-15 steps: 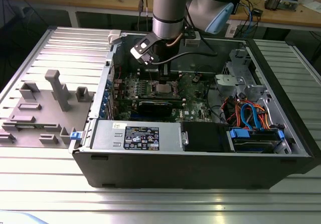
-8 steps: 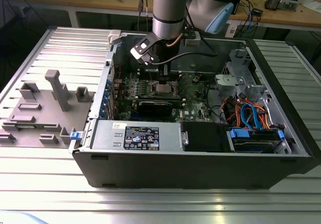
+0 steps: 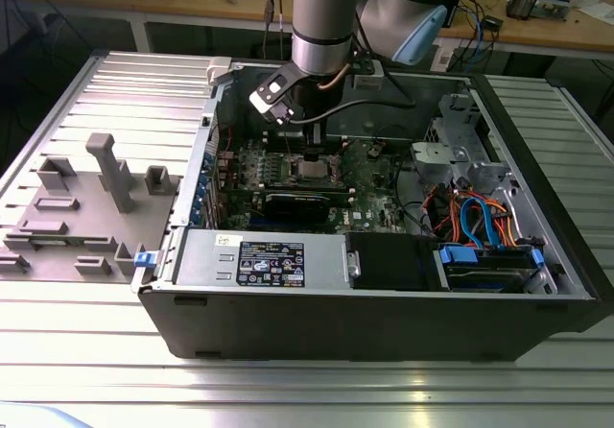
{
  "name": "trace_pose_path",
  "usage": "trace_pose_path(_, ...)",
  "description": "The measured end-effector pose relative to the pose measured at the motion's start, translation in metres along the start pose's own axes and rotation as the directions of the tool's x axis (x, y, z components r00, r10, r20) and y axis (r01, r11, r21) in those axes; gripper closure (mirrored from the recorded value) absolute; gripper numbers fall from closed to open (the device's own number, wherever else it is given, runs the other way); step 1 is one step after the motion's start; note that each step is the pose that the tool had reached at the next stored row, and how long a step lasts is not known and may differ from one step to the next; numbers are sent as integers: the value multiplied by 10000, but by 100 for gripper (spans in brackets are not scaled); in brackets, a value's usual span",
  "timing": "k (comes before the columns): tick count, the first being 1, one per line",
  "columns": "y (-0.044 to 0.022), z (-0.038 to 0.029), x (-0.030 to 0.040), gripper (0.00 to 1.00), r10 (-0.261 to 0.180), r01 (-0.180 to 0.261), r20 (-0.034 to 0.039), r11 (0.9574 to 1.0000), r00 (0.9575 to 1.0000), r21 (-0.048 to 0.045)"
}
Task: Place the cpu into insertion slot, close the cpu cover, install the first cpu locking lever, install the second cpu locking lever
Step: 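Close the cpu cover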
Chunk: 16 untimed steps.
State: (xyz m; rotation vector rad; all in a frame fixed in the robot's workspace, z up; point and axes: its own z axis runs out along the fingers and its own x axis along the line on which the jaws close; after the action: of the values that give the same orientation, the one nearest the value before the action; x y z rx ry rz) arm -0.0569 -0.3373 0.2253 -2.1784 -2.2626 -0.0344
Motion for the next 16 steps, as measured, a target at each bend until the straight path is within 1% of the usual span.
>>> trace_pose_path(7, 0, -2, -1, 89, -2, 2, 1, 10000, 10000, 1)
trace_pose_path(13, 2, -104, 1, 89, -2, 2, -1, 10000, 10000, -1)
trace_pose_path(16, 2, -141, 2, 89, -2, 2, -1, 10000, 10000, -1)
